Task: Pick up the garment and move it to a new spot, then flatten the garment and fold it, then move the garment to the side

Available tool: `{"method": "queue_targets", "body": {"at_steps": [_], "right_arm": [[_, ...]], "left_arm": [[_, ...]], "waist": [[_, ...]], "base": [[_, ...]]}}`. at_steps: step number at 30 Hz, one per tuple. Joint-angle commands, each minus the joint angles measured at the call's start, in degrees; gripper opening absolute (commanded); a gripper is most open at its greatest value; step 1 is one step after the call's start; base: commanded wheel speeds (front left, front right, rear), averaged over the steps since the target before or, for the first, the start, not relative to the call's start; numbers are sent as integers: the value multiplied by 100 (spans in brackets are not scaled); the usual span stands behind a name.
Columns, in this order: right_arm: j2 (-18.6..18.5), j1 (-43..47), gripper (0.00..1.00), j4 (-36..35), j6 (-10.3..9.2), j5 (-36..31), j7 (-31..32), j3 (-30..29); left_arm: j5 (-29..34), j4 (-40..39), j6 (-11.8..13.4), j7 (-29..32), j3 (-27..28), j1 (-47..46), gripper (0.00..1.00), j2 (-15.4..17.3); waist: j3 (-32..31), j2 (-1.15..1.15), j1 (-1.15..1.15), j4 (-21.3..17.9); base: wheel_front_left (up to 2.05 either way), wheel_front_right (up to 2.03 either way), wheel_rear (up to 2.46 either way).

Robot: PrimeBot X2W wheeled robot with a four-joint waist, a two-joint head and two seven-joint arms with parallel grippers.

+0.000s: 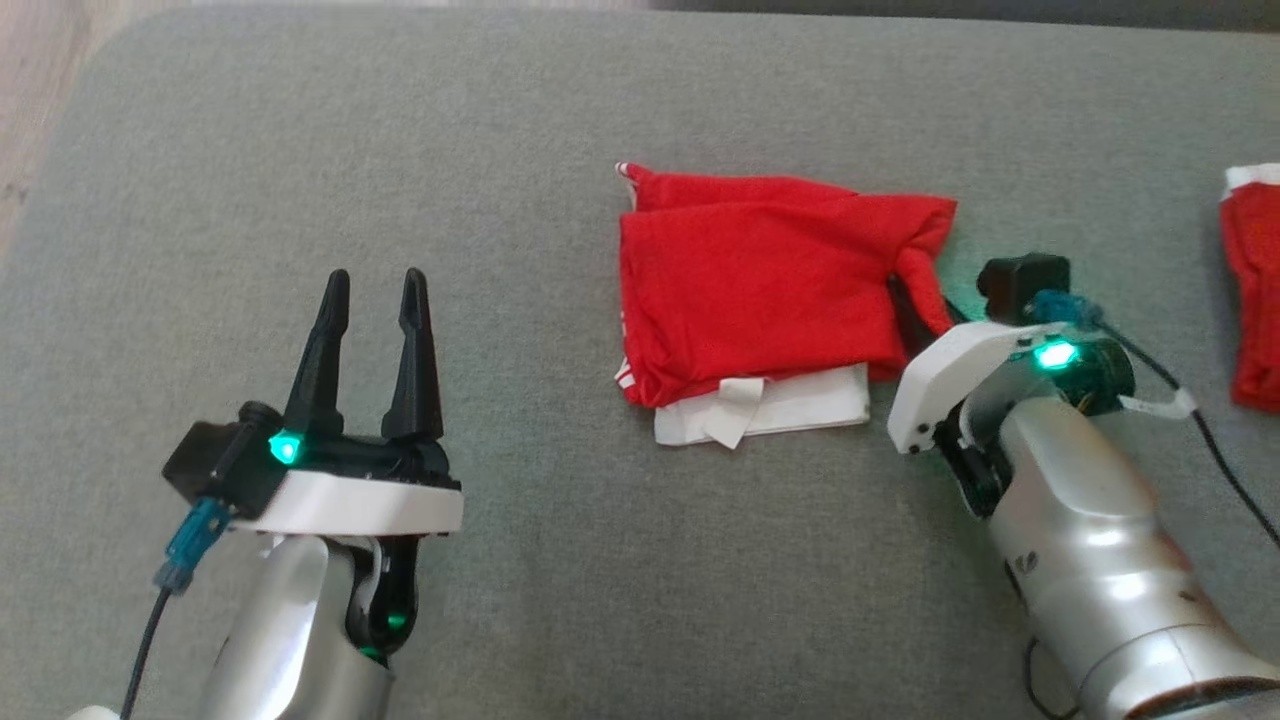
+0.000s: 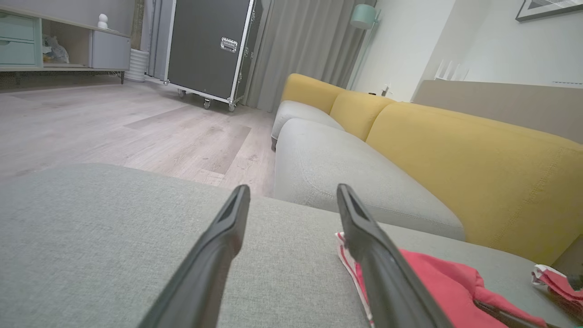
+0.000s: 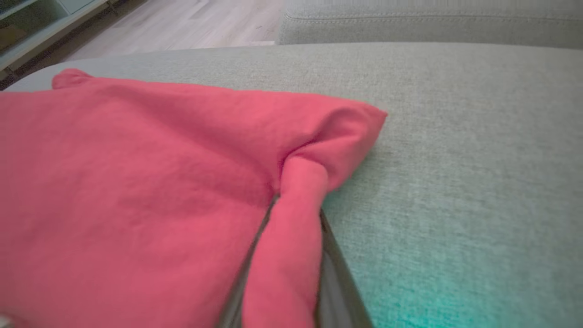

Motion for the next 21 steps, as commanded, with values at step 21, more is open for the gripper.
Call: {"method": "queue_targets", "body": {"at_steps": [21], "right_arm": [[-682,-27,0,-1437,-4,-1840,-628,126]], "left_arm": [[122,-499,9,-29,-122,-12,100,73]], "waist": [[-298,0,0,-1482]], "base": [[0,0,0]]}}
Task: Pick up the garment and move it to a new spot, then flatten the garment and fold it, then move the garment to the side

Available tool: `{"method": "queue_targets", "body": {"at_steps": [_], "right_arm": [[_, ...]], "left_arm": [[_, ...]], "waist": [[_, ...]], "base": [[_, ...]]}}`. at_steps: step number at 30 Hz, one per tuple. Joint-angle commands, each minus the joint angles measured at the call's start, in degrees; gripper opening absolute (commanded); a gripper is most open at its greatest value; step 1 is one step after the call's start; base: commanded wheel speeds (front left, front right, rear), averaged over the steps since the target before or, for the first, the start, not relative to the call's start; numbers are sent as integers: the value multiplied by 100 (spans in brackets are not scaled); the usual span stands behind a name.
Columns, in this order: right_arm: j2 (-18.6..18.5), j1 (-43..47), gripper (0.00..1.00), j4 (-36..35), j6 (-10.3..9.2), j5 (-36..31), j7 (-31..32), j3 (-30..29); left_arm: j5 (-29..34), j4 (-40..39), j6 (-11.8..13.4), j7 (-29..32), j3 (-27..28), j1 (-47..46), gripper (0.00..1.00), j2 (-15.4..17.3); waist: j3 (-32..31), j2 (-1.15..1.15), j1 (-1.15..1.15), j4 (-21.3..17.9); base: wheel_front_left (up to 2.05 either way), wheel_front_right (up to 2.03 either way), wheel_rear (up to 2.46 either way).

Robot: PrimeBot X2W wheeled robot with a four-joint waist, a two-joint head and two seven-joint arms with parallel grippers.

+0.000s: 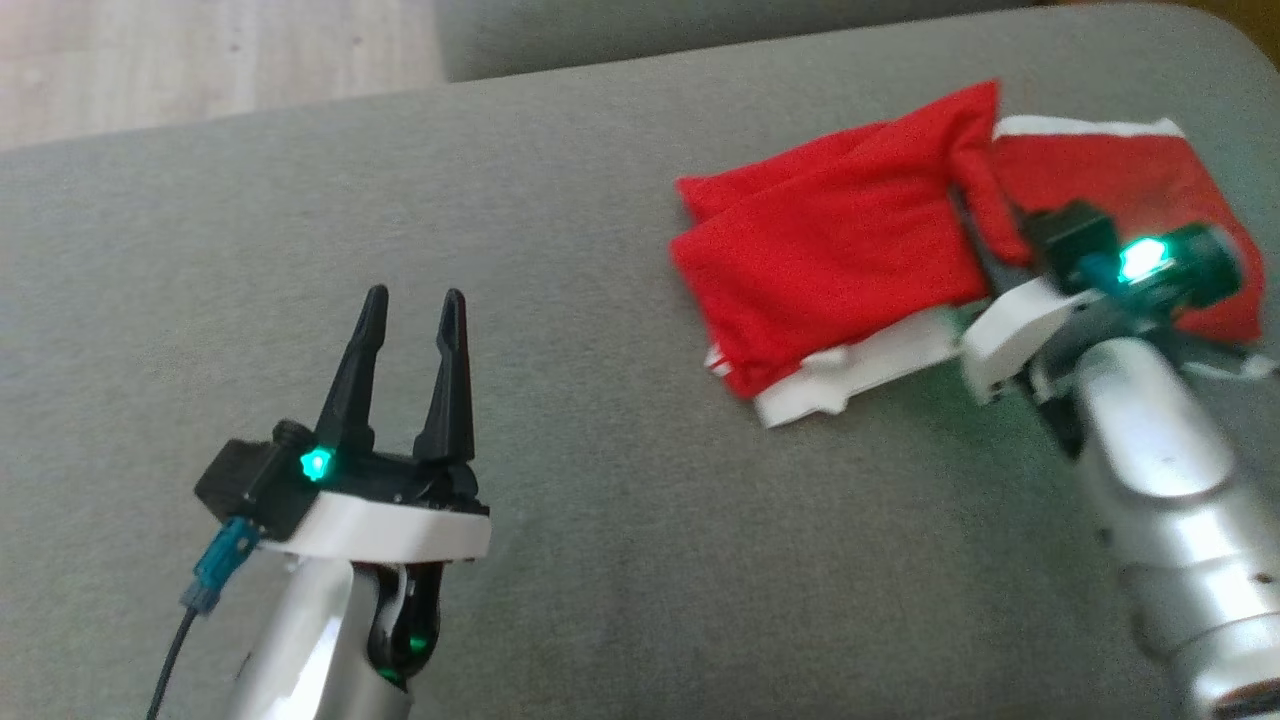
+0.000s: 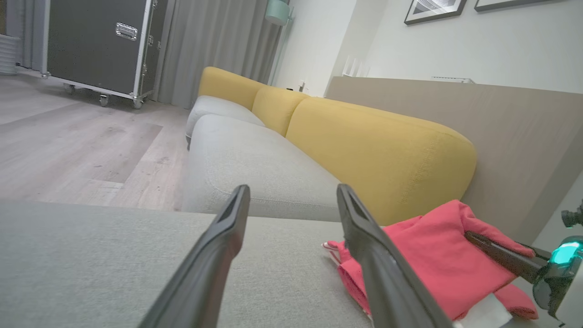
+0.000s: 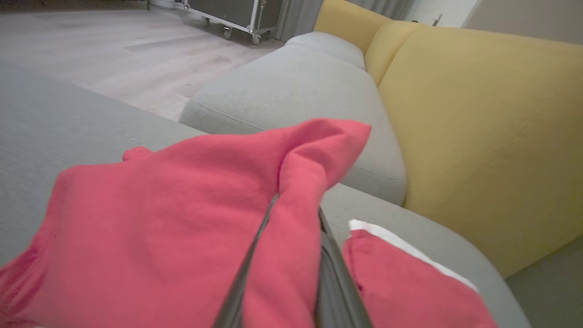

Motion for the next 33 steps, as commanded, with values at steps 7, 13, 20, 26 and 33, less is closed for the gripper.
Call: {"method": "queue_targets", "body": {"at_steps": [7,13,20,26,33], "right_arm": [[-1057,-175,0,-1156,-4,-88,556,129],[-1755,-305,0,-1543,-4,61,947,-265],[-2230,-291,0,-1431,-4,-224,1356,-765],[-2276,-135,0,-1239,-4,-366,1561,-1274],[-1952,27,100,-1288,-4,-391,1817,-1938]], "left_arm": [[38,-327,9,-29,140,-586,100,162],[-1,-344,9,-29,64,-914,100,236],[-81,-287,9,-29,-20,-1100,100,293],[-118,-270,9,-29,-9,-1134,100,318],[-144,-248,9,-29,33,-1143,100,338]], "waist": [[621,0,0,-438],[1017,0,0,-449],[1281,0,0,-286],[1370,0,0,-174],[1347,0,0,-149]], "base": [[0,0,0],[0,0,0],[0,0,0],[0,0,0],[0,0,0]]}}
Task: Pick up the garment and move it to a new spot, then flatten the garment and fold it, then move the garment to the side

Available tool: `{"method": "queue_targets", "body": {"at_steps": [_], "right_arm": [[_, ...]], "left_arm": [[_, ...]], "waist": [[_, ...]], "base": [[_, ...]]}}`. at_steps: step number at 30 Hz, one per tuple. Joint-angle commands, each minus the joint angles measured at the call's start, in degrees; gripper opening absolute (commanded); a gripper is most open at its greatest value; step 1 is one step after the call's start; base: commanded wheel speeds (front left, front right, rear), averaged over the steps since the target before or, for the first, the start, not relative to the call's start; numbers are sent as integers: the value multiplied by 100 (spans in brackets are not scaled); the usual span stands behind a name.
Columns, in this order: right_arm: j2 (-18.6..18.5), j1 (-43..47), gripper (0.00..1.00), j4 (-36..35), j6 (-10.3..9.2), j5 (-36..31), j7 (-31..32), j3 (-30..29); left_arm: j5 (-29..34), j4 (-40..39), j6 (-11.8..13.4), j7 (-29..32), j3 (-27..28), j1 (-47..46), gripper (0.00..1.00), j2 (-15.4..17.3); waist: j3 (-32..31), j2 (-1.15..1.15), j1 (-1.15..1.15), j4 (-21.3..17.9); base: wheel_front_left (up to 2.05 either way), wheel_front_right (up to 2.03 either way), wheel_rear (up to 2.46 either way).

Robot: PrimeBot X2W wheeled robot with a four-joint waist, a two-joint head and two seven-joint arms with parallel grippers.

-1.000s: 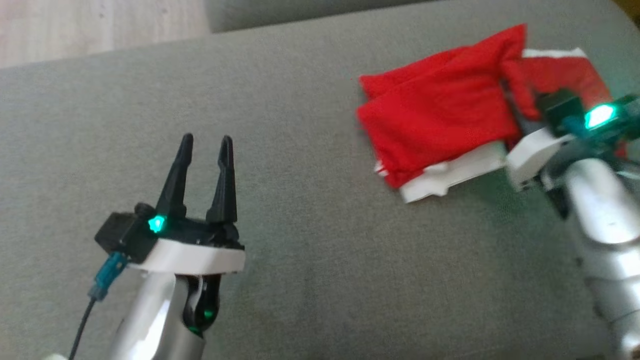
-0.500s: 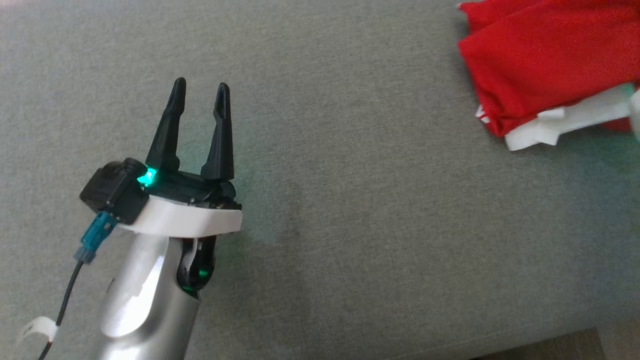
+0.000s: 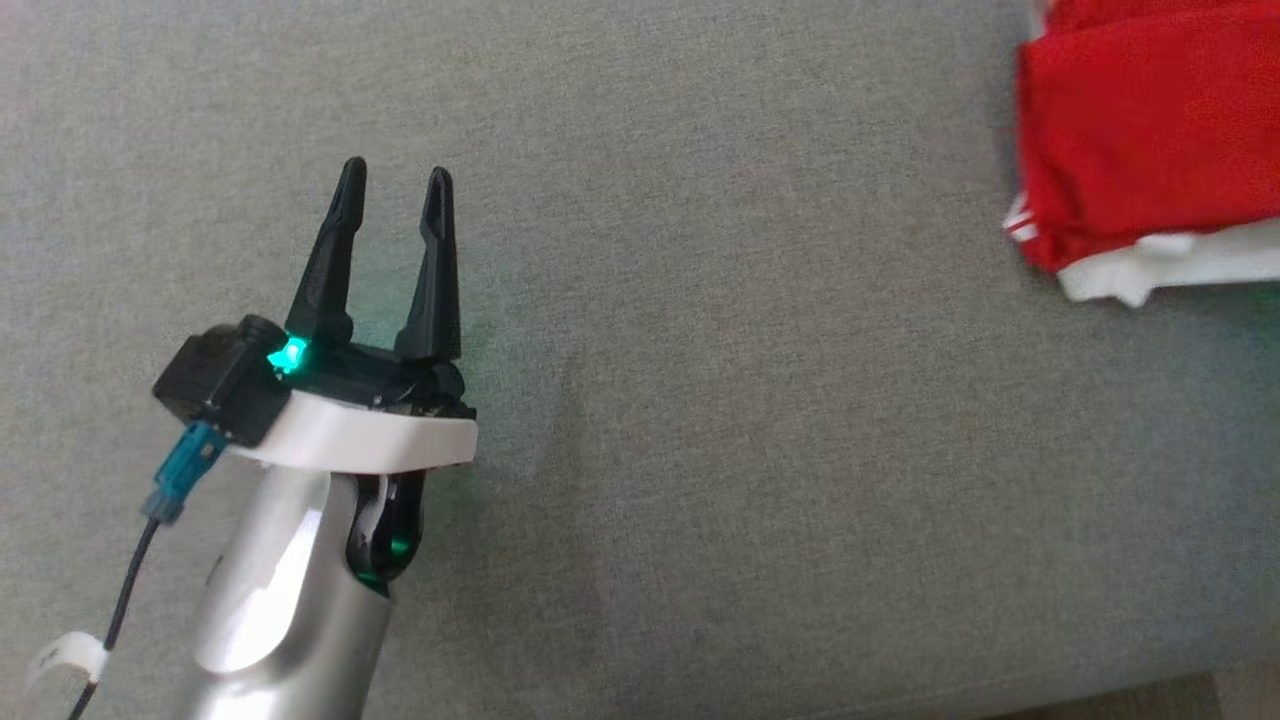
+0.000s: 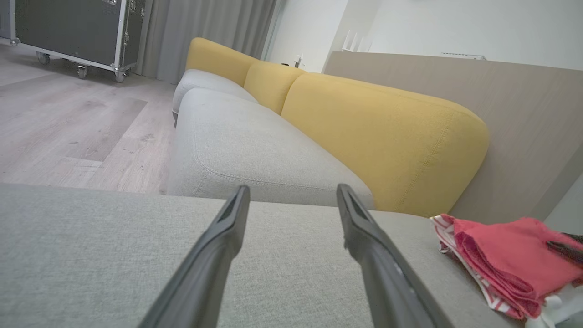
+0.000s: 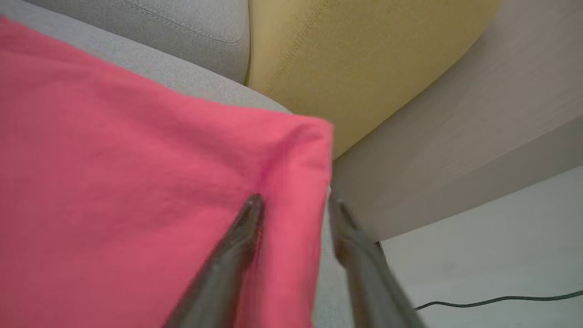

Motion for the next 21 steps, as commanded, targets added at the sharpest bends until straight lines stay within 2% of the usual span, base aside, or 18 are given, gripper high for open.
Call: {"method": "queue_targets", "body": {"at_steps": [1,6,10,21], "right_arm": [[-119,38,100,-239,-5,-63,-25,-7],[171,27,100,-602,-5,-268,-122,-160],[576,-32,100,-971,-5,-290,-250,-41],[1967,359,100,-1697,-5,553,-1128,493]], "left_arm": [[-25,-161,9,-29,214,-186,100,119],[-16,-137,9,-29,319,-111,100,115],[11,-146,9,-29,438,38,100,71],[120,-180,9,-29,939,664,100,-39]], "waist": [[-29,0,-1,-6],[-290,0,-1,-38],[-615,0,-1,-45],[-1568,0,-1,199]], "base": [[0,0,0],[0,0,0],[0,0,0],[0,0,0]]}}
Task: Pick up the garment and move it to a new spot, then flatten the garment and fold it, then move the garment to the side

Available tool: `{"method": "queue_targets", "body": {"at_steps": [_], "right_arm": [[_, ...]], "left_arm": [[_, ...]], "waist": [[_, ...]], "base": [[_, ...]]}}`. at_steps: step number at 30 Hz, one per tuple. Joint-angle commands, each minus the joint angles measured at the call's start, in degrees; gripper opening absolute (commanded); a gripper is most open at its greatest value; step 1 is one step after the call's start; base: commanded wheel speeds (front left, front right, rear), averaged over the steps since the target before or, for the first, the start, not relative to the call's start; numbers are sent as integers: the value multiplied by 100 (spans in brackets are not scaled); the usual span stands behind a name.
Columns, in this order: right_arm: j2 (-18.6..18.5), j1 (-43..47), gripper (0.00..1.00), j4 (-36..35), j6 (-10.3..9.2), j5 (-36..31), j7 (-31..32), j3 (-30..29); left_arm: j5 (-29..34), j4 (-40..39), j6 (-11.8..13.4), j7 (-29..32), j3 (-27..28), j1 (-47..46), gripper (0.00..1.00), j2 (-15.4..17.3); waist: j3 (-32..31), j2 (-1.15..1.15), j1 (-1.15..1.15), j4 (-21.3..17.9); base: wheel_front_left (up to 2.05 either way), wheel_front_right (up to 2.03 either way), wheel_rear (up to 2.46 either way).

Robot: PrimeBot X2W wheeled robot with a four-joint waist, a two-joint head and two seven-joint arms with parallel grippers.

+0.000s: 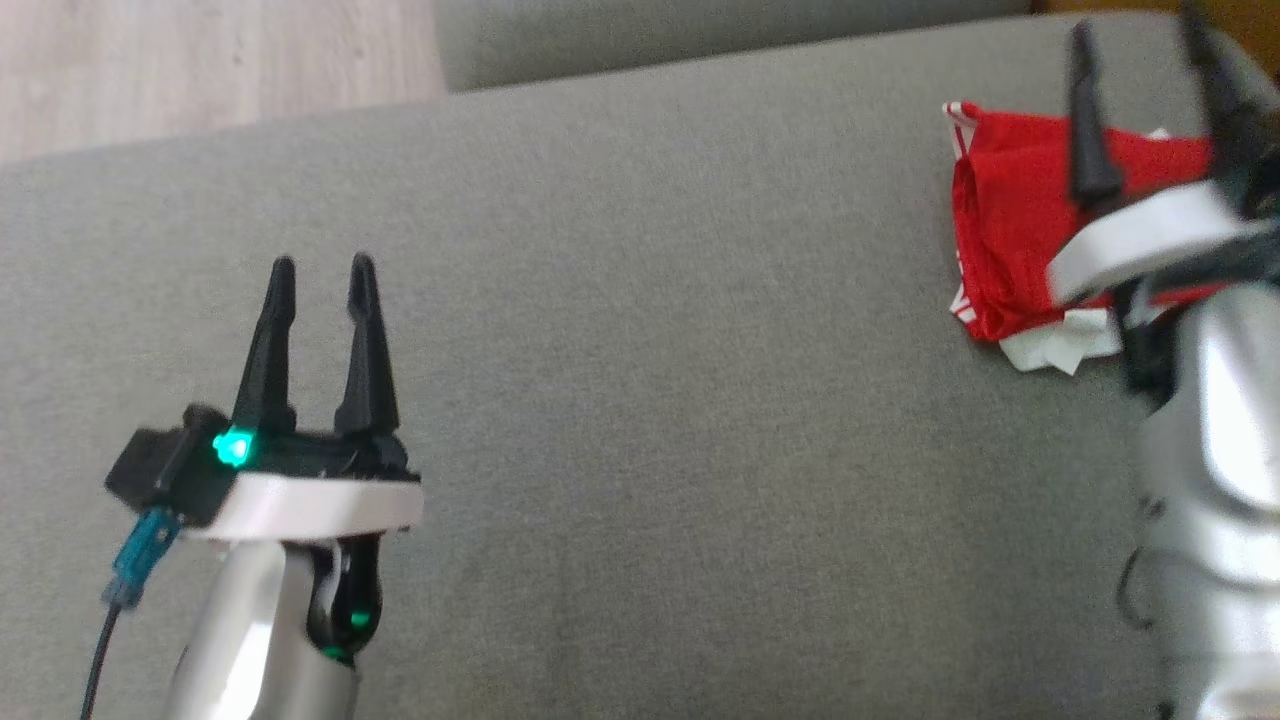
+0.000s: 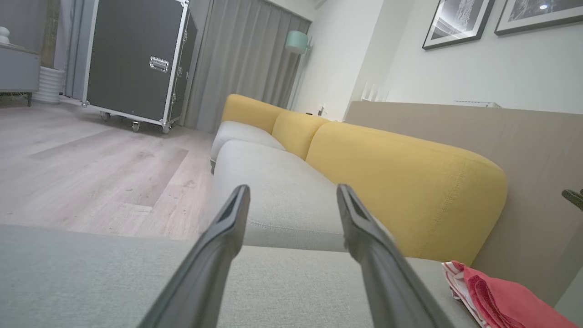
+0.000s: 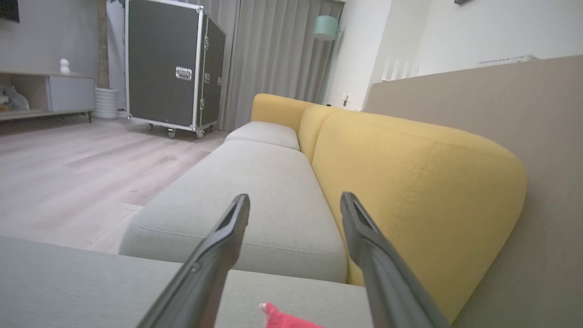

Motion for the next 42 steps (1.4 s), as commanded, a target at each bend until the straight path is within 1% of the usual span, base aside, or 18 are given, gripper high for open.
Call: {"method": "queue_targets", "body": {"at_steps": [1,4,5,9,13,17,23,41,42], "right_arm": [[209,151,100,-229,-5,147,-175,149],[476,491,100,-267,-5,415,-492,187],[581,775,100,-234,-5,594,-689,265],[641,1403,100,-86,-5,1086,-962,403],[644,1959,100,58,-5,1594,-1090,606],[645,2240,100,-10,-5,1697,-1107,691],[646,2389,100,-171,-5,1644,-1109,800],[646,2422,100,-233,-5,1697,-1110,869],[624,2504,0,-37,-1,1679,-1033,732]], "left_arm": [[65,-176,9,-29,293,16,100,44],[106,-136,9,-29,413,226,100,15],[161,-105,9,-29,510,371,100,2],[209,-5,9,-29,623,679,100,-59],[44,89,9,-29,761,966,100,-132],[82,84,9,-29,781,1164,100,-170],[134,63,9,-29,867,1254,100,-210],[10,-8,9,-29,914,1229,100,-248],[48,182,0,0,718,1409,0,-259]], "waist": [[-291,0,1,141],[-478,0,1,211],[-588,0,1,243],[-753,0,1,296],[-864,0,1,330],[-901,0,1,331],[-933,0,1,333],[-874,0,1,261],[-874,0,1,260]], "base": [[0,0,0],[0,0,0],[0,0,0],[0,0,0],[0,0,0],[0,0,0],[0,0,0],[0,0,0],[0,0,0]]}}
